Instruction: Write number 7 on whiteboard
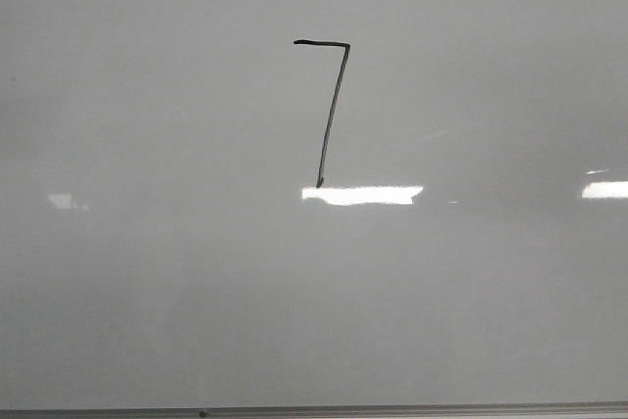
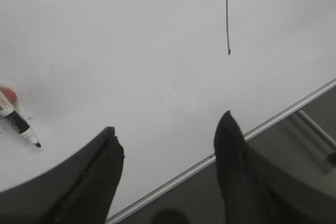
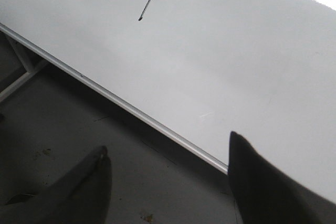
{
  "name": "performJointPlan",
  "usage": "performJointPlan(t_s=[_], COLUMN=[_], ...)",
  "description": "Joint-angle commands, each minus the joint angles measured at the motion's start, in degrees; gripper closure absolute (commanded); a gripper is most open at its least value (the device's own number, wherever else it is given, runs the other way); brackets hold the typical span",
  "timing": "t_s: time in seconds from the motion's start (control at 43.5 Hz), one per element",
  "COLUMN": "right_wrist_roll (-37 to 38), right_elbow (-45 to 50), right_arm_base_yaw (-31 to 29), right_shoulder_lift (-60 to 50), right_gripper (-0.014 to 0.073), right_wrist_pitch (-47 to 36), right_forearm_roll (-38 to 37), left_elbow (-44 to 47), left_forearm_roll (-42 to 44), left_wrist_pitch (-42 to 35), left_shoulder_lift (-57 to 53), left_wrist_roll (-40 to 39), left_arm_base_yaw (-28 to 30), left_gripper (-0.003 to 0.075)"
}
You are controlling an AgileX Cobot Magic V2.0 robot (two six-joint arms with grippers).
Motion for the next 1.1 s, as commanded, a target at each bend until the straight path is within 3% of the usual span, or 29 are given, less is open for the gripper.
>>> performJointPlan(t_s=[0.0, 0.161, 0.483, 0.575, 1.081], right_wrist_roll=[0.47, 0.47, 0.47, 0.47, 0.47], right_elbow=[-0.76, -0.76, -0.76, -0.76, -0.76], right_arm_base_yaw=[-0.33, -0.33, -0.33, -0.33, -0.33], right_shoulder_lift=[0.49, 0.49, 0.49, 0.49, 0.49], right_gripper=[0.0095, 0.0137, 0.0573, 0.0659, 0.0661], right_wrist_pitch=[-3.61, -3.6, -3.36, -3.36, -0.74], right_forearm_roll=[-0.67, -0.67, -0.67, -0.67, -0.56], left_elbow=[0.46, 1.36, 1.58, 1.94, 2.16], left_forearm_roll=[-0.73, -0.98, -1.73, -1.73, -1.73], left_wrist_pitch=[-3.73, -6.3, -8.21, -8.21, -8.53], left_shoulder_lift=[-2.4, -3.01, -3.01, -3.01, -3.01], left_wrist_roll=[-0.54, -0.54, -0.54, -0.54, -0.54], left_arm_base_yaw=[-0.34, -0.34, -0.34, -0.34, -0.34], left_gripper=[0.0332, 0.0359, 0.0699, 0.0741, 0.0741])
